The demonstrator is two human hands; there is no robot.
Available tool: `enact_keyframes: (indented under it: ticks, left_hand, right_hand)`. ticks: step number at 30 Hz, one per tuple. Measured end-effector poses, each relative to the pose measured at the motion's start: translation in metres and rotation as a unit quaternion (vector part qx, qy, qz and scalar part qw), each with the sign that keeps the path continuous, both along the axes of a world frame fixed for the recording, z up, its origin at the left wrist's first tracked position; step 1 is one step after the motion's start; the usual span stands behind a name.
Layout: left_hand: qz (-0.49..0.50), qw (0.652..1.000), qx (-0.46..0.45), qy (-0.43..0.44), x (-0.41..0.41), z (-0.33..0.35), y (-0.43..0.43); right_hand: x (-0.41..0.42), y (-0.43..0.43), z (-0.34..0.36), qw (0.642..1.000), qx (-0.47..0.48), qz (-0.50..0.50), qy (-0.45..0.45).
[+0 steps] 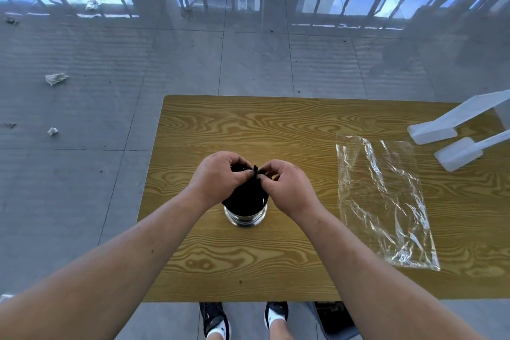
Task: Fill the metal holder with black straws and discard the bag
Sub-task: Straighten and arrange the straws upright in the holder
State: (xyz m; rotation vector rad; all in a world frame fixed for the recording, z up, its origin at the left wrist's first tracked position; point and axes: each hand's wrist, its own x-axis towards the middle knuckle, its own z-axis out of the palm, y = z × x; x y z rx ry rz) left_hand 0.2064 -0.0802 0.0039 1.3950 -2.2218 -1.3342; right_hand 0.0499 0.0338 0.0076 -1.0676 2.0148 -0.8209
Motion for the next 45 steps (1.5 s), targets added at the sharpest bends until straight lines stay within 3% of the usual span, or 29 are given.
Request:
enact_keyframes:
  ticks: [8,14,20,31,39,42,45]
  left_hand:
    - [0.007,1.000,0.022,0.008,0.004,0.001,-0.002]
    - [0.000,1.000,0.006,-0.001,0.001,0.003,0.000]
    - [-0.009,1.000,-0.013,-0.006,0.003,0.008,-0.002]
    - [-0.067,0.987,-0.138,-0.041,0.000,0.040,-0.008]
    - [-0.084,0.984,-0.156,-0.029,0.000,0.039,-0.003]
    - [-0.049,0.992,-0.112,0.030,-0.001,0.043,-0.003]
    - [0.012,0.988,0.036,0.148,-0.006,0.056,-0.003]
  right_hand:
    - [0.001,-0.005,-0.001,0.998,0.002,-0.016,-0.065]
    - [0.006,-0.009,0.002,1.000,-0.006,0.005,-0.014]
    - [0.001,-0.011,0.005,0.999,-0.003,0.004,-0.032]
    - [-0.015,-0.018,0.038,0.998,-0.009,0.058,0.029]
    - [-0.014,-0.013,0.033,0.996,-0.005,0.068,0.057]
    - [-0.016,-0.010,0.037,0.997,-0.067,0.029,-0.032]
    - [-0.017,-0.012,0.050,0.977,-0.121,-0.015,-0.173]
